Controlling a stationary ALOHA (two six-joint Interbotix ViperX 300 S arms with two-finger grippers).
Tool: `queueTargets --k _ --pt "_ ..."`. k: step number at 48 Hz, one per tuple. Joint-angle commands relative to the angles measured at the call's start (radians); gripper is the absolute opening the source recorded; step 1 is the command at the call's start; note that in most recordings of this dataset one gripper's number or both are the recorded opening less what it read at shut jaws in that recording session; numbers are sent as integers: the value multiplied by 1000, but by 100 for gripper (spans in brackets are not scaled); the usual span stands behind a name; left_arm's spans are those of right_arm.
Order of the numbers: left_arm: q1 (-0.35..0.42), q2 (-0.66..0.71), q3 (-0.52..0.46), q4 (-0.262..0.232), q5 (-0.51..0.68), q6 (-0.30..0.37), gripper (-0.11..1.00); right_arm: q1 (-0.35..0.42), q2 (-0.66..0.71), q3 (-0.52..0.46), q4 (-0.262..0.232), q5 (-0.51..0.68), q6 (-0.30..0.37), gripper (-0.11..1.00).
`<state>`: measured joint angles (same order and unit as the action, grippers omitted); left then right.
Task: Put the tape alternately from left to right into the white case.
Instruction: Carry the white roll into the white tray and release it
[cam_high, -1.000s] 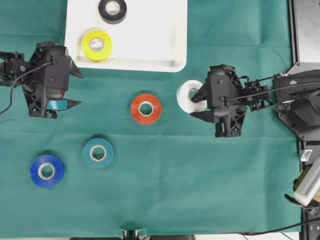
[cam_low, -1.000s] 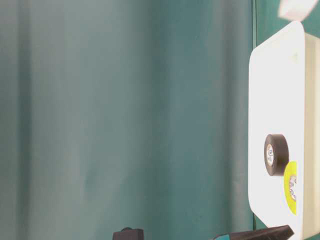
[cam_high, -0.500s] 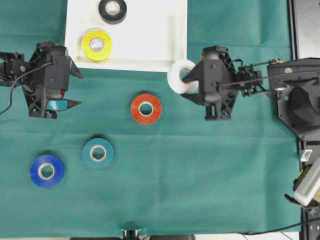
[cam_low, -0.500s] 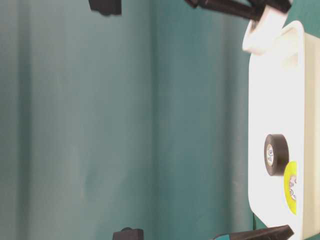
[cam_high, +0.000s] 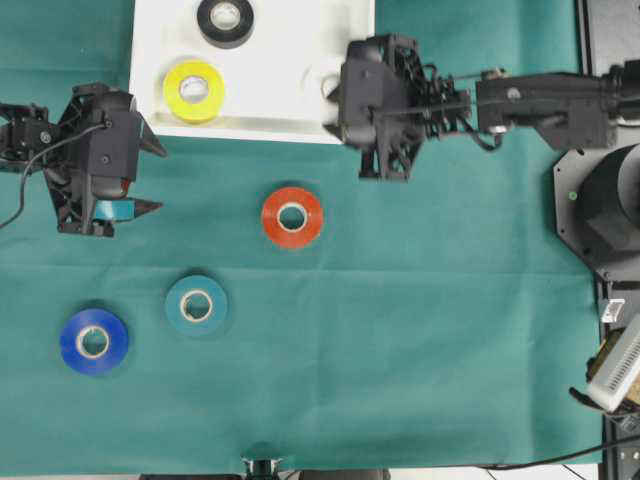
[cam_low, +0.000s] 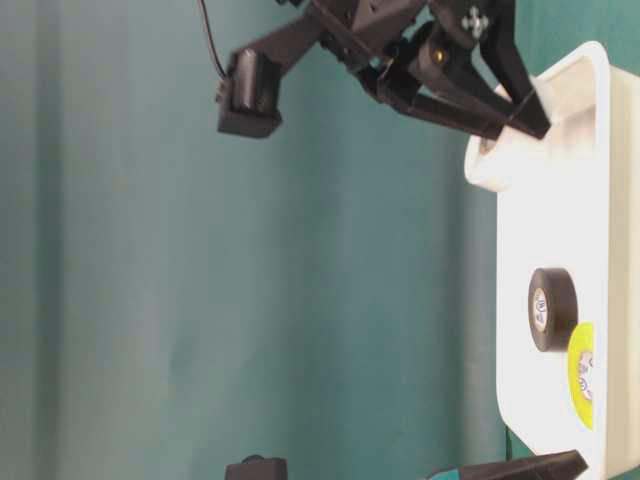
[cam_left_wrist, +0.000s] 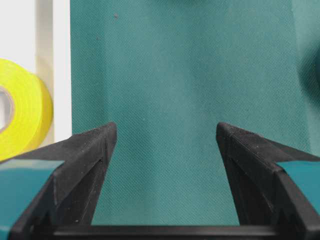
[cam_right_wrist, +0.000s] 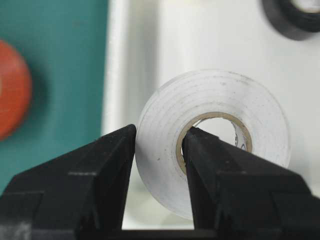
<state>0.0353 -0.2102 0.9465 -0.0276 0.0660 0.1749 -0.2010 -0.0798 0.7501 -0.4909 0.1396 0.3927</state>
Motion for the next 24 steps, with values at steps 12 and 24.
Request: queueTargets --k 12,24 --pt "-3 -9 -8 -3 -6 0 80 -109 48 -66 -31 -28 0 4" --pt "-2 -9 -8 -3 -6 0 80 -160 78 -77 -31 -44 -2 4"
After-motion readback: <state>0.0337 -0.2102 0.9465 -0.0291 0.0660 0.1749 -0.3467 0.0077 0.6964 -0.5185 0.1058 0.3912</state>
